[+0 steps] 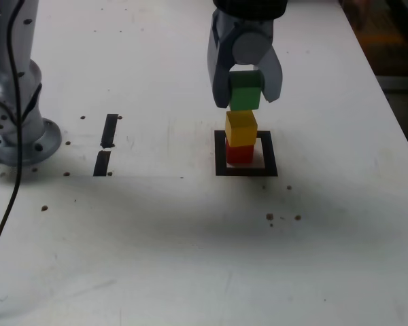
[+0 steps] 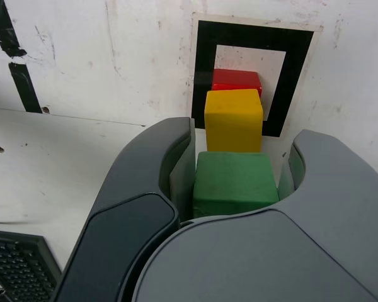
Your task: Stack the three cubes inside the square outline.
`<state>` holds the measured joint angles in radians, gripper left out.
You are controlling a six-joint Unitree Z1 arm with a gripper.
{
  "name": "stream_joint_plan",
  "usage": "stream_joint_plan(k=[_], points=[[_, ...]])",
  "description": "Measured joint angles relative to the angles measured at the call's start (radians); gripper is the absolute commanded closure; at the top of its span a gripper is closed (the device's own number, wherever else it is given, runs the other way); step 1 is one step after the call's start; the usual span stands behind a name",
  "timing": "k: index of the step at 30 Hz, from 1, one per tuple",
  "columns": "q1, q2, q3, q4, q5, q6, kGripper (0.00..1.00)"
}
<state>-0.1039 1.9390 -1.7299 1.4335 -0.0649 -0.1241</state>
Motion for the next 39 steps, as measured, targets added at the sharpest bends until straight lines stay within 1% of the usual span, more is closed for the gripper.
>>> stream_joint_plan(k=[6,11,27,37,39], points=[[-0.007,0.019,0.018,-0.033,-0.013,-0.001,0.77],[-0.008,0.02,0.038,-0.053,-0.015,-0.001,0.77],[-0.008,0.02,0.081,-0.092,-0.016,-0.001,0.65],[-0.008,0.018,0.104,-0.101,-0.009,-0.001,0.63],[-0.008,0.016,0.106,-0.101,-0.006,-0.001,0.61]])
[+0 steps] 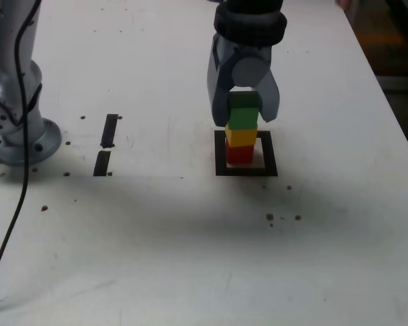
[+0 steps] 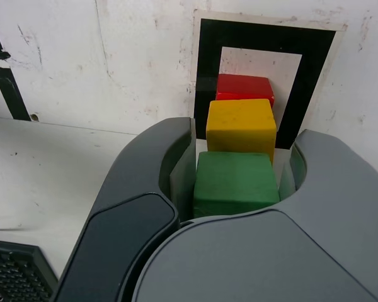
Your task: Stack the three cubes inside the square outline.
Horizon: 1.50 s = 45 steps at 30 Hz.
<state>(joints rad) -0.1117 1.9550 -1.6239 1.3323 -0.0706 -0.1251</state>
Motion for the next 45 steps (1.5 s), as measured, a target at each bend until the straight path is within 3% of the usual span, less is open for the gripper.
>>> stream_joint_plan(k=[12,18,27,32,45], points=[[0.002,-0.013,0.006,-0.013,0.014,0.004,0.2],[0.002,-0.022,0.007,-0.028,0.021,0.014,0.08],[0.003,-0.088,0.01,-0.011,0.082,-0.005,0.02],[0.022,-0.185,0.038,0.035,0.117,-0.018,0.02],[0.082,-0.354,0.252,0.027,0.133,-0.022,0.01]])
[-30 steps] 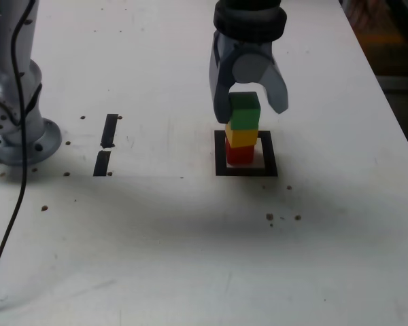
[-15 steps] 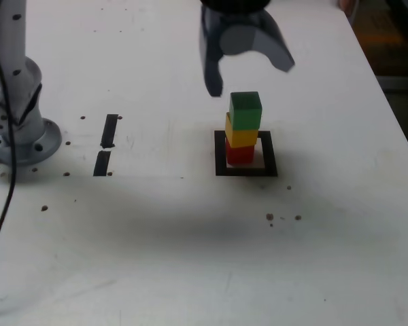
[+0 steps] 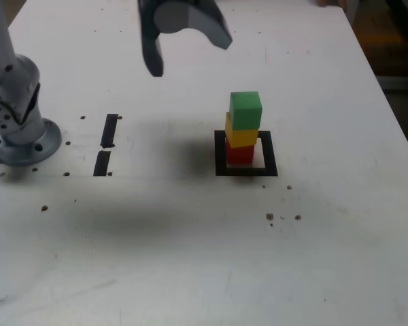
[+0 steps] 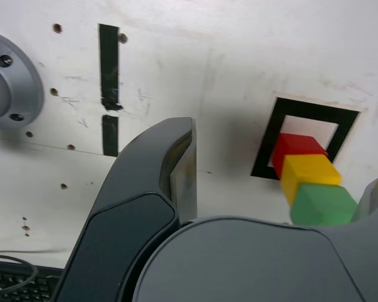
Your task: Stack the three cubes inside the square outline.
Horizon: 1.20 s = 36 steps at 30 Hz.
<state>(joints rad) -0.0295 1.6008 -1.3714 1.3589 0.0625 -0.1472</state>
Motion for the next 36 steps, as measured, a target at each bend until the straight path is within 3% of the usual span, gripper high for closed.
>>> stream_joint_plan(k=[7,19,28,36], points=[[0.013,-0.052,0.166,-0.062,-0.006,0.0,0.0],[0.017,-0.072,0.412,-0.253,-0.049,0.0,0.01],[0.017,-0.062,0.517,-0.358,-0.078,0.0,0.01],[0.017,-0.042,0.565,-0.412,-0.079,0.002,0.01]])
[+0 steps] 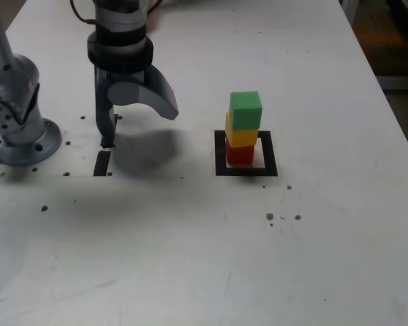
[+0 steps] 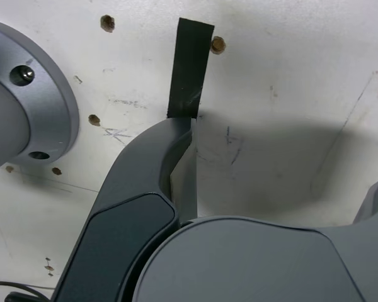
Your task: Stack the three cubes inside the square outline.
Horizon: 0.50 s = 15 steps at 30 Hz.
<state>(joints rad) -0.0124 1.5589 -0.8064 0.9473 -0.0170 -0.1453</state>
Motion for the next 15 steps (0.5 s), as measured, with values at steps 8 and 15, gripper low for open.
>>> stream_joint_plan(k=[8,15], points=[[0.0,0.021,-0.002,-0.018,0.0,0.014,0.01],[0.0,0.029,0.001,-0.036,0.0,0.019,0.01]])
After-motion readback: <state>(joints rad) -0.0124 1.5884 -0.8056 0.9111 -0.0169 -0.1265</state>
